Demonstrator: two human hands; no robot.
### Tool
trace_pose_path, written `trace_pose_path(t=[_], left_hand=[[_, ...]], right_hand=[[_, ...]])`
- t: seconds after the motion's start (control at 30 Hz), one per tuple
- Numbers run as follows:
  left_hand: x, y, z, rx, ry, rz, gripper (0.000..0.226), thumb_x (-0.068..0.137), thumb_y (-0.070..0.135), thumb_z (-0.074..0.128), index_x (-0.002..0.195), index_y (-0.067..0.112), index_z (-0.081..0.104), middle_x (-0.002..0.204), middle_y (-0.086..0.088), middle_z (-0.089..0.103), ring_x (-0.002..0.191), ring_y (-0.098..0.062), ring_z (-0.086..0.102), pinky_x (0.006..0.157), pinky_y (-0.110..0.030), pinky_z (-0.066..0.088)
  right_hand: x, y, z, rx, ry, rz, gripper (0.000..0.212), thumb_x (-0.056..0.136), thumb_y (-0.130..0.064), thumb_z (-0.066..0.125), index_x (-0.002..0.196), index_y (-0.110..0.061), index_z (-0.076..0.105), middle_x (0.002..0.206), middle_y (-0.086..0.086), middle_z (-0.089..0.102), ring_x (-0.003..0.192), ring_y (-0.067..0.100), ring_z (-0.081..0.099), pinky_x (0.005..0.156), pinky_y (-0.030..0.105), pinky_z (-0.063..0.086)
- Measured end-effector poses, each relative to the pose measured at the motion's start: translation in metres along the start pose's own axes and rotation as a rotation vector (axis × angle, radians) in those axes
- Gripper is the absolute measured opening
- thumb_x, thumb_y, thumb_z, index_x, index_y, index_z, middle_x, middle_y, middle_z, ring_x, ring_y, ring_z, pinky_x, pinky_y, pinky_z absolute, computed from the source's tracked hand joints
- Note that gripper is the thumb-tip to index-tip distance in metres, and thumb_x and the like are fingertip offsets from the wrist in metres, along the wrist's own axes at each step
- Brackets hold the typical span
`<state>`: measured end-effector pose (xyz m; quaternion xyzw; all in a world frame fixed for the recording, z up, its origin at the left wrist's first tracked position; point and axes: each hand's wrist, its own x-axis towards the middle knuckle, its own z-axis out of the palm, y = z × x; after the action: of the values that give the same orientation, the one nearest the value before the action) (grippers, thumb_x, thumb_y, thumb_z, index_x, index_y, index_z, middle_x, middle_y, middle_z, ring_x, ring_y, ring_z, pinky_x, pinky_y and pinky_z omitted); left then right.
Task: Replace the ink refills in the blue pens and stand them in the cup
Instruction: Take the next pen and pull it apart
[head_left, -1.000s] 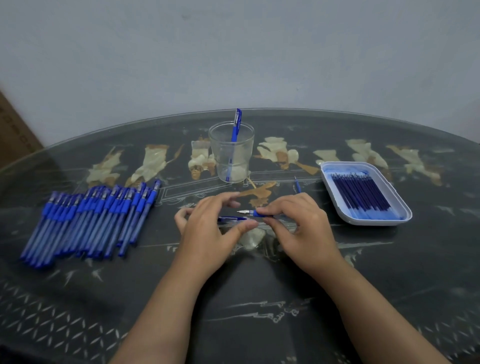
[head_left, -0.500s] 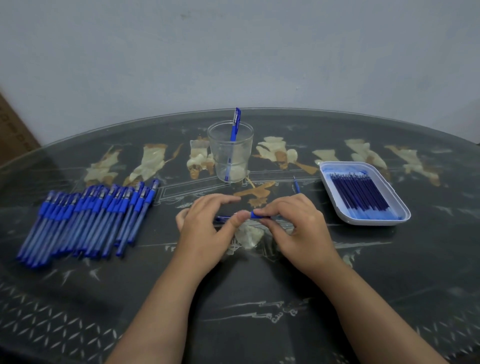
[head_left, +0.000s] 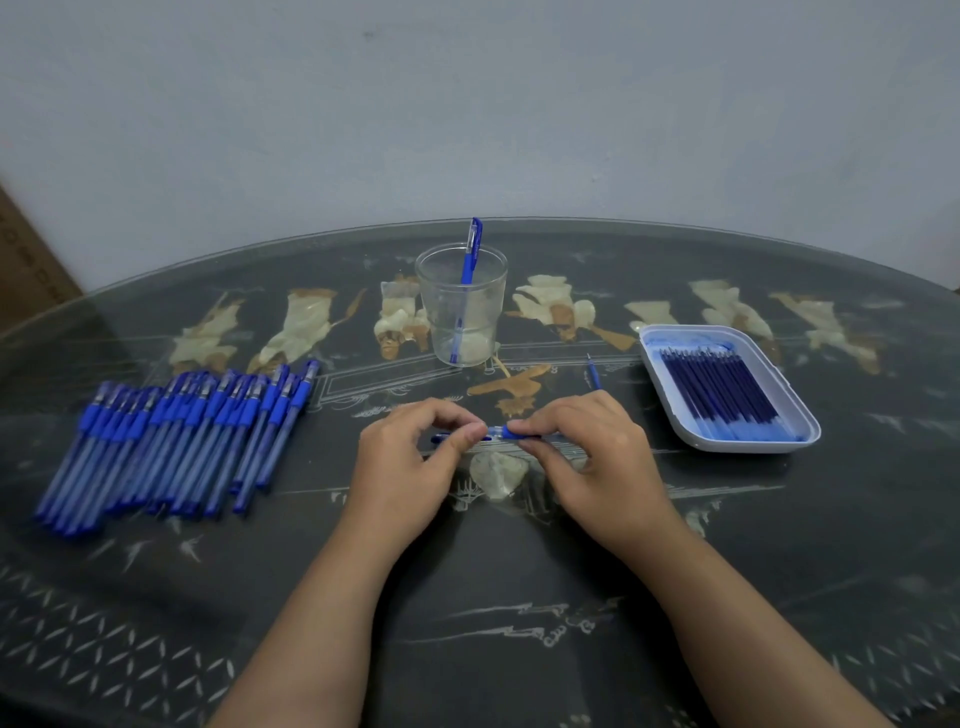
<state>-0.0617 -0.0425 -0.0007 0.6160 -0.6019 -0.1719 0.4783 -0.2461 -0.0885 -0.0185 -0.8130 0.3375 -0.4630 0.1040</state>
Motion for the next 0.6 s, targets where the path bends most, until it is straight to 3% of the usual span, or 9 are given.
trace_pose_path(t=[0.1, 0.27, 0.3, 0.4, 0.43, 0.53, 0.6], left_hand=[[-0.001, 0.001, -0.002, -0.050, 0.011, -0.045, 0.012, 0.082, 0.019, 0.075, 0.084, 0.031, 0.075, 0.083, 0.022, 0.070, 0.088, 0.010, 0.059, 0.073, -0.003, 0.038], [-0.001, 0.001, -0.014, -0.109, 0.054, -0.088, 0.027, 0.085, 0.013, 0.072, 0.096, 0.038, 0.074, 0.096, 0.014, 0.071, 0.097, 0.008, 0.060, 0.085, -0.004, 0.040], [-0.002, 0.000, -0.017, -0.084, 0.063, -0.090, 0.029, 0.084, 0.013, 0.073, 0.096, 0.040, 0.073, 0.096, 0.015, 0.070, 0.098, 0.008, 0.059, 0.090, -0.008, 0.041], [-0.005, -0.004, -0.021, 0.066, 0.079, -0.131, 0.024, 0.080, 0.022, 0.077, 0.089, 0.043, 0.070, 0.085, 0.025, 0.069, 0.096, 0.007, 0.060, 0.104, -0.038, 0.041], [-0.006, -0.004, -0.021, 0.127, 0.070, -0.149, 0.018, 0.078, 0.026, 0.077, 0.084, 0.041, 0.069, 0.082, 0.027, 0.068, 0.096, 0.007, 0.060, 0.105, -0.041, 0.037], [-0.006, -0.002, -0.021, 0.258, 0.017, -0.207, 0.013, 0.076, 0.036, 0.077, 0.073, 0.039, 0.065, 0.079, 0.025, 0.067, 0.102, 0.004, 0.055, 0.092, -0.025, 0.019], [-0.006, -0.001, -0.020, 0.295, -0.005, -0.217, 0.012, 0.076, 0.039, 0.077, 0.074, 0.039, 0.066, 0.082, 0.026, 0.067, 0.104, 0.004, 0.052, 0.082, -0.023, 0.014]], right_hand=[[-0.001, 0.001, 0.000, -0.004, 0.001, 0.004, 0.011, 0.082, -0.015, 0.073, 0.092, -0.019, 0.075, 0.090, -0.013, 0.069, 0.085, 0.015, 0.059, 0.078, 0.038, 0.049], [-0.003, 0.003, -0.003, -0.016, -0.002, 0.038, 0.013, 0.081, -0.011, 0.074, 0.093, -0.018, 0.074, 0.092, -0.012, 0.070, 0.085, 0.017, 0.060, 0.079, 0.040, 0.049], [-0.003, 0.003, -0.003, -0.018, -0.001, 0.045, 0.013, 0.081, -0.011, 0.073, 0.092, -0.018, 0.074, 0.092, -0.012, 0.070, 0.085, 0.018, 0.060, 0.079, 0.041, 0.049], [-0.003, 0.002, -0.004, -0.022, -0.004, 0.058, 0.011, 0.082, -0.014, 0.072, 0.092, -0.019, 0.074, 0.092, -0.013, 0.069, 0.086, 0.018, 0.060, 0.080, 0.041, 0.049], [-0.003, 0.001, -0.004, -0.024, -0.007, 0.062, 0.011, 0.082, -0.014, 0.071, 0.092, -0.019, 0.073, 0.092, -0.014, 0.069, 0.086, 0.017, 0.060, 0.080, 0.041, 0.049], [-0.003, 0.000, -0.004, -0.034, -0.014, 0.076, 0.014, 0.082, -0.012, 0.074, 0.093, -0.020, 0.073, 0.092, -0.015, 0.069, 0.087, 0.016, 0.060, 0.080, 0.041, 0.049], [-0.003, -0.001, -0.005, -0.038, -0.014, 0.078, 0.016, 0.081, -0.010, 0.075, 0.093, -0.021, 0.073, 0.092, -0.015, 0.069, 0.086, 0.016, 0.059, 0.080, 0.041, 0.049]])
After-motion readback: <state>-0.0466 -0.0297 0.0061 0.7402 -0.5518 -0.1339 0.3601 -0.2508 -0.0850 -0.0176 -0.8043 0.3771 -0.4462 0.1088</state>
